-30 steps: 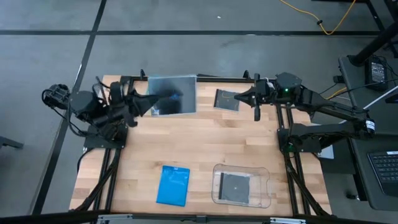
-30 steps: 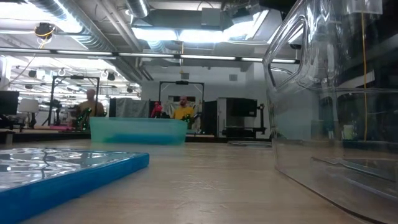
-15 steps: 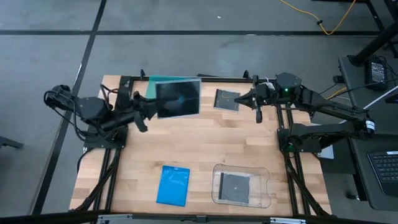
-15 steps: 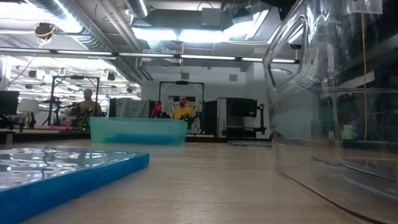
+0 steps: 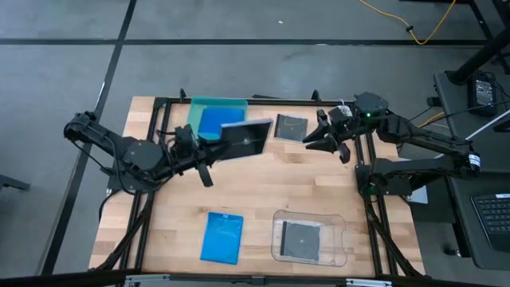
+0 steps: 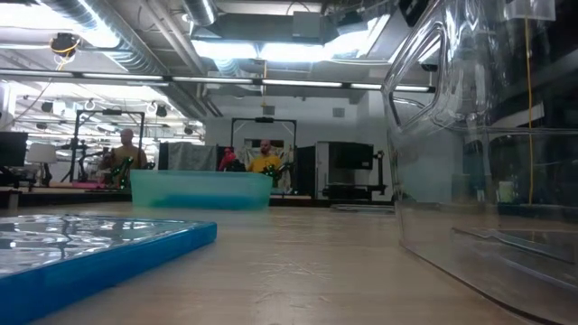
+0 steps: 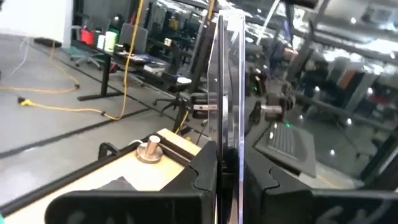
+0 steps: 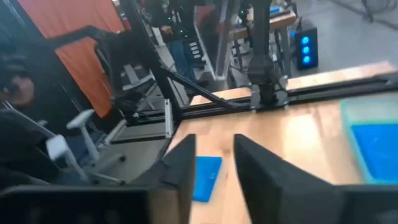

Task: Pick & place jewel cases by type
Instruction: Put the bottom black CD case into the transparent bin

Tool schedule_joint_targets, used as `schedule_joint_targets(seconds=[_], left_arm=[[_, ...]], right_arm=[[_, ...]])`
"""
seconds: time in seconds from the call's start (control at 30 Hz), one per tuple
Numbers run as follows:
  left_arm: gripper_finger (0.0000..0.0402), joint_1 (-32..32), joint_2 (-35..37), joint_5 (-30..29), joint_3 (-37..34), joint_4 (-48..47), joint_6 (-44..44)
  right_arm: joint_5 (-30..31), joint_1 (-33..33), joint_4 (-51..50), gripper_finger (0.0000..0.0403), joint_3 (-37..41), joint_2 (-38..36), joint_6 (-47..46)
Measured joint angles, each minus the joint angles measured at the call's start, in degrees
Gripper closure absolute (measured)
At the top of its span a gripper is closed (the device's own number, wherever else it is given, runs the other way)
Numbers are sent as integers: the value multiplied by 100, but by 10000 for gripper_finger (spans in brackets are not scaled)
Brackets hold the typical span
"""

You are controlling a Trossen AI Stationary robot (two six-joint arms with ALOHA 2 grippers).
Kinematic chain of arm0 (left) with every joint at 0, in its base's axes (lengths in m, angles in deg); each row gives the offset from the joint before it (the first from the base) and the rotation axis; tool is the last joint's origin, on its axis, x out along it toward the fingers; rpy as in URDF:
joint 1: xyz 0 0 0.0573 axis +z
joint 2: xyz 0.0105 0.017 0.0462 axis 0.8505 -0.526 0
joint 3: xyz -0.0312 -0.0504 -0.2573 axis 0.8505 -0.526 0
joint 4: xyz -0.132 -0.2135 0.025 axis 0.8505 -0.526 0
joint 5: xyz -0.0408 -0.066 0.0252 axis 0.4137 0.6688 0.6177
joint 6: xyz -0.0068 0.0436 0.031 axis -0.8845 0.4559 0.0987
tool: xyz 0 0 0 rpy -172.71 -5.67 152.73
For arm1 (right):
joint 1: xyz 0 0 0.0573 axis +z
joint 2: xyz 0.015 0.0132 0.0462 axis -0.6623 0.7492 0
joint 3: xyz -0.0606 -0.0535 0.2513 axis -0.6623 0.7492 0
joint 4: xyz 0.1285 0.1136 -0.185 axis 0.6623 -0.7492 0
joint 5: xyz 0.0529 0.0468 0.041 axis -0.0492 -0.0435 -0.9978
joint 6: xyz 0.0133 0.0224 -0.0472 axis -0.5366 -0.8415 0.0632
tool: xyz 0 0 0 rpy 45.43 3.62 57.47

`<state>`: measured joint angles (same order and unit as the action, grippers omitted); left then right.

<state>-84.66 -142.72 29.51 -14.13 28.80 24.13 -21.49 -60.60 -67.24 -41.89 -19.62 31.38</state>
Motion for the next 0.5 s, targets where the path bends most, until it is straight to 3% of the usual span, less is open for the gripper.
schedule_joint_targets(seconds=[0.23, 0.33, 0.5], left_arm=[[380, 0, -72, 872, 0, -162, -227], [380, -2, -72, 1300, 0, -500, -671], [380, 46, -78, 1979, 0, -1653, -1481]], right_arm=[[301, 192, 21, 192, 0, 63, -667], [711, 295, 205, 176, 0, 153, -954], [693, 476, 741, 171, -43, 441, -1666]])
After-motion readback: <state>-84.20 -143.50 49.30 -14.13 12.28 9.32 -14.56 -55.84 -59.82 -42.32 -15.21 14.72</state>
